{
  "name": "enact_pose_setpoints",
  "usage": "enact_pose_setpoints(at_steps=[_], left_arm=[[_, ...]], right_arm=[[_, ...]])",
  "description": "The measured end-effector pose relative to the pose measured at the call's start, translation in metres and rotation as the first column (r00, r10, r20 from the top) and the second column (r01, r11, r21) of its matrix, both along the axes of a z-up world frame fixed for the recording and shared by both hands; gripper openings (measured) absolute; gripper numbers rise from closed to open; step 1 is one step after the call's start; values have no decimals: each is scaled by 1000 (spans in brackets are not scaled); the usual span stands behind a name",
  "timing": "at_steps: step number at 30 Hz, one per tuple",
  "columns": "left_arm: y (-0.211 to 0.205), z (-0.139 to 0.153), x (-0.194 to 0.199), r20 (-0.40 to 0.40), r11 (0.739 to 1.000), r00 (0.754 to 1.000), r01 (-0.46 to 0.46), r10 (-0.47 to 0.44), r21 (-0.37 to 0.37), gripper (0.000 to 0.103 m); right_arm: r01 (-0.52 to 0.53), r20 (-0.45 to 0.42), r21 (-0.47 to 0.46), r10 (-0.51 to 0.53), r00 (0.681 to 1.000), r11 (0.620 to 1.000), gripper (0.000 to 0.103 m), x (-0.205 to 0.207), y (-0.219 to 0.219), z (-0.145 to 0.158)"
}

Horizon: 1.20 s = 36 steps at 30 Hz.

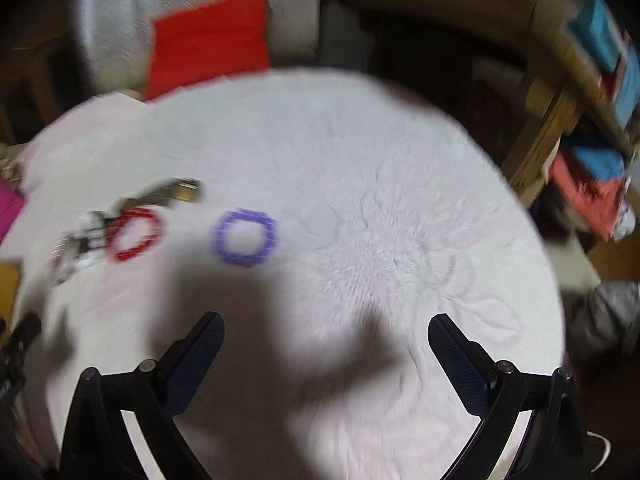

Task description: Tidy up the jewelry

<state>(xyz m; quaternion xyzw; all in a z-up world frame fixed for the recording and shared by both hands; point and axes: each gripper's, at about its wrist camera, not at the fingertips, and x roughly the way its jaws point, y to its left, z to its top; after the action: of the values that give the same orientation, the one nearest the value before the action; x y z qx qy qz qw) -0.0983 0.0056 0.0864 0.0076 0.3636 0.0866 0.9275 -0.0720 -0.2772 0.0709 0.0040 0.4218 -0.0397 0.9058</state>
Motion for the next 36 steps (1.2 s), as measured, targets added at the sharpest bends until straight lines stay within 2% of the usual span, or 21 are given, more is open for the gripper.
enact_pose_setpoints(at_steps=[3, 6, 12, 20, 36], left_arm=[[3, 39, -38, 83, 998, 997, -16, 12, 55, 103], [9, 67, -68, 136, 998, 990, -34, 27, 51, 103], [17, 100, -113, 187, 998, 982, -38, 29, 49, 103], [21, 109, -140, 214, 998, 977, -36, 24, 54, 103], [30, 111, -148, 217, 996, 975, -63, 47, 68, 103]], right_arm=[[-22, 79, 20, 21, 997, 1000, 103, -40, 11, 33], [-45, 136, 37, 39, 990, 998, 103, -76, 26, 60], [-85, 231, -10, 85, 969, 996, 103, -124, 57, 98], [-89, 286, -38, 96, 954, 995, 103, -150, 77, 116], [-97, 285, -10, 96, 954, 995, 103, -150, 88, 111]])
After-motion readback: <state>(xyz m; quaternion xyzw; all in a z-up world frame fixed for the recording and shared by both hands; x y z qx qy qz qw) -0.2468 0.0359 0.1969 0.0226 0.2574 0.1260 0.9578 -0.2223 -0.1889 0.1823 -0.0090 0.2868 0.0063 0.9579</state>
